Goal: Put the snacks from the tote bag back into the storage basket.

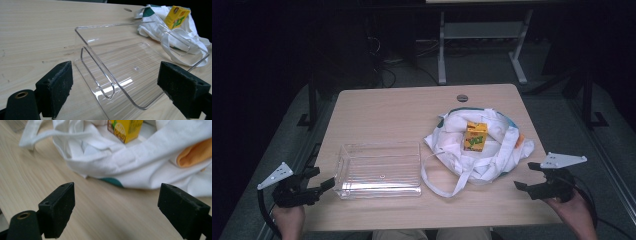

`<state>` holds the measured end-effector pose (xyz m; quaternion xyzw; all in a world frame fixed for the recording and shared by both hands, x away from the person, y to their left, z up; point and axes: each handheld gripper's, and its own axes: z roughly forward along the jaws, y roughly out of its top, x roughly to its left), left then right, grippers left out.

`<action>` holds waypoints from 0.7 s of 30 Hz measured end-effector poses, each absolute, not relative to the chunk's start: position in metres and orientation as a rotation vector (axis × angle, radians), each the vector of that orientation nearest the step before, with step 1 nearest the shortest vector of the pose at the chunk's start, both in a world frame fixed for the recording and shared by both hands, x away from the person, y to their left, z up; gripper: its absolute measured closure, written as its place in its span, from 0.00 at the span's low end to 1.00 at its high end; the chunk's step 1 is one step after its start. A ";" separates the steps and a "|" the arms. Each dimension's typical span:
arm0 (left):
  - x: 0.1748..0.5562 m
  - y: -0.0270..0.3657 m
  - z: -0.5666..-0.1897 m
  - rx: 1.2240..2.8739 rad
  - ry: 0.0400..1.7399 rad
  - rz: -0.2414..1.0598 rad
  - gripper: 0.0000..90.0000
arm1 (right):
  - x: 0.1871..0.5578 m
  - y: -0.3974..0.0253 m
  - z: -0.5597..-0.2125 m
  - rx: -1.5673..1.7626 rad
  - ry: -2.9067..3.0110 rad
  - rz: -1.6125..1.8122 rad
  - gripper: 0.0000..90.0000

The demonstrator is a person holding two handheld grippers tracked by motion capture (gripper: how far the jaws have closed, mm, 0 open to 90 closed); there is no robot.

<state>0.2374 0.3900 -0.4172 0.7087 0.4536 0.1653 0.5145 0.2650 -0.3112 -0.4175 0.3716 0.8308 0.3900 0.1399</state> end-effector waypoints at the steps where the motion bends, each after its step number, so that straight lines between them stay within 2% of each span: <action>1: 0.237 0.390 -0.417 1.702 1.094 0.395 0.14 | 0.268 -0.311 -0.416 1.072 2.399 1.142 0.15; 21: 0.235 0.395 -0.416 1.682 1.105 0.402 0.14 | 0.303 -0.292 -0.383 0.984 2.491 1.026 0.15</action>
